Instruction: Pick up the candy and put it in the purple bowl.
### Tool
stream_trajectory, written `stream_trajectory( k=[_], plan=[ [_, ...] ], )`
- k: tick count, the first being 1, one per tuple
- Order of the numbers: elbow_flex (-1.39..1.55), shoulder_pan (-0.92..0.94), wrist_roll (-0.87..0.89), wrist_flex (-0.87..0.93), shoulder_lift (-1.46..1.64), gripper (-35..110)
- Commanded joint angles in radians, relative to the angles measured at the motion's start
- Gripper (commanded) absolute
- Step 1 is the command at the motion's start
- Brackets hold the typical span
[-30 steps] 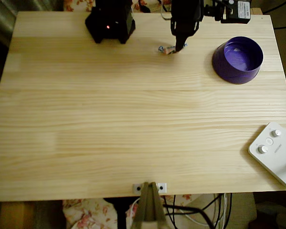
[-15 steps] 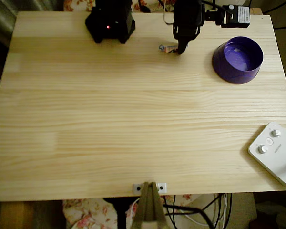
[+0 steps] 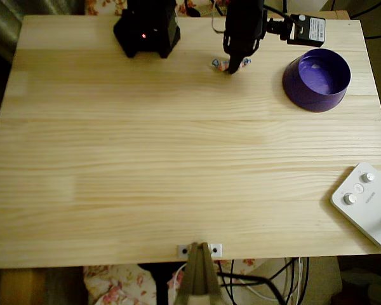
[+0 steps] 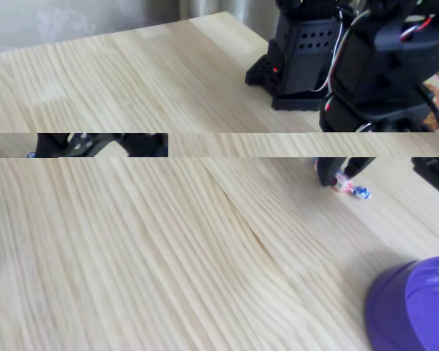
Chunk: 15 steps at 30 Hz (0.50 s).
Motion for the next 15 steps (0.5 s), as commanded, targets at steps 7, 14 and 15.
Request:
stream_trajectory(
  k=[7,14,15],
  plan=[
    [0.026,0.005,0.015,-0.048,-0.015,14],
    [0.044,0.020,0.029,-0.095,-0.071,10],
    [0.044,0.025,0.028,-0.095,-0.071,10]
  ],
)
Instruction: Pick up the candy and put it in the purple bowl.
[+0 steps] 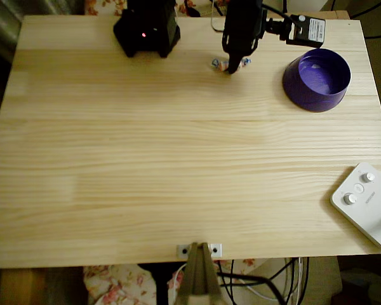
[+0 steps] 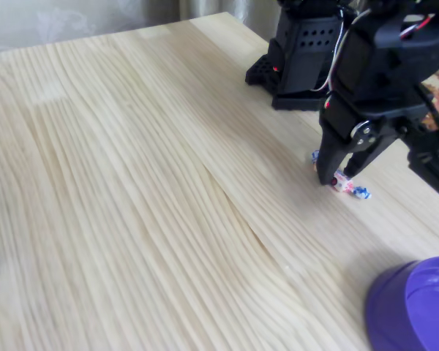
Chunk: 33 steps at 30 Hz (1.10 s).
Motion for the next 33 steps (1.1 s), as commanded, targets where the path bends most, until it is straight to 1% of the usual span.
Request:
stream_trajectory(
  k=[1,3,5,8,11,15,18,25,30,33],
  plan=[
    [0.023,0.014,0.000,-0.037,-0.044,9],
    [0.023,0.021,0.014,-0.037,-0.043,3],
    [0.025,0.026,0.020,-0.040,-0.031,0],
    [0.028,0.028,0.026,-0.031,0.009,-1],
    [0.005,0.028,0.035,0.038,0.121,-1],
    [-0.121,0.026,0.064,0.138,0.305,-1],
    [-0.268,0.003,0.083,0.164,0.307,-1],
    [-0.534,-0.025,0.118,0.046,0.101,-1],
    [-0.620,-0.011,0.186,-0.081,-0.026,-1],
    [-0.680,-0.006,0.201,-0.095,-0.095,-1]
  ],
)
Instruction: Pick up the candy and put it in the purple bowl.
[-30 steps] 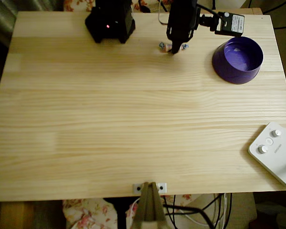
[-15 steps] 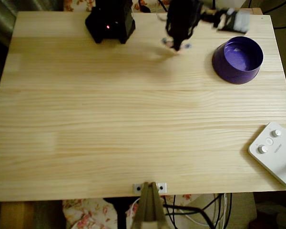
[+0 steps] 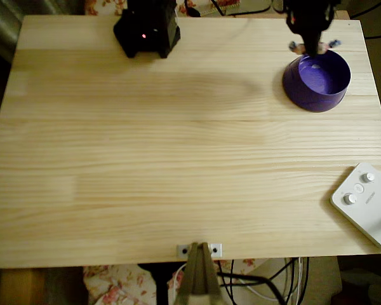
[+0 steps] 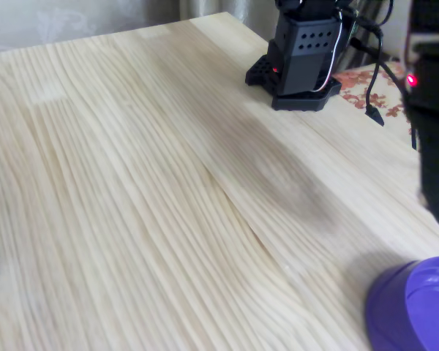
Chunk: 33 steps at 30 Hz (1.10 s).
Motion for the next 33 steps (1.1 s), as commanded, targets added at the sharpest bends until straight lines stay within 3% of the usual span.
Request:
stream_trajectory(
  k=[1,26,30,33],
  plan=[
    [-0.144,-0.005,0.029,-0.031,-0.020,-1],
    [-0.348,-0.044,0.089,0.038,-0.176,3],
    [-0.356,-0.044,0.072,0.067,-0.181,21],
    [-0.342,-0.040,0.091,0.071,-0.173,23]
  ],
)
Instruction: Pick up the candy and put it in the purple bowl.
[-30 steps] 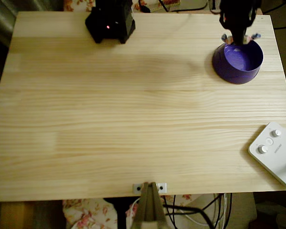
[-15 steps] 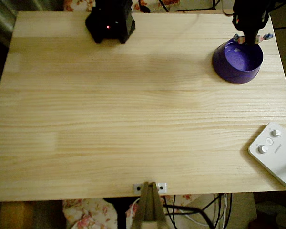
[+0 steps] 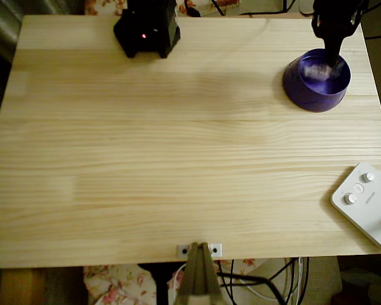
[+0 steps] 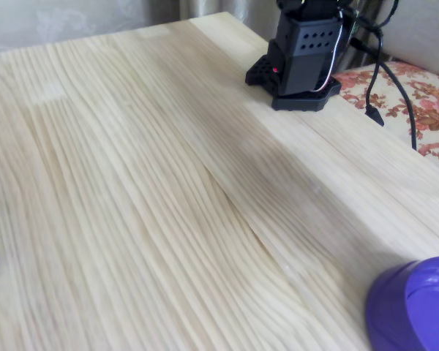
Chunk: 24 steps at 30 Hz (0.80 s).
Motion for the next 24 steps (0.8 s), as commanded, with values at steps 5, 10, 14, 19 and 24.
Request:
stream_trajectory(
  k=[5,10,14,19,24],
  plan=[
    [-0.066,0.006,0.040,0.015,0.055,23],
    [-0.055,0.026,0.057,0.063,0.092,6],
    [0.084,0.054,0.163,0.060,0.192,-1],
    [0.255,0.117,0.192,0.098,0.353,0],
    [0.400,0.209,0.230,0.184,0.492,-1]
  ],
)
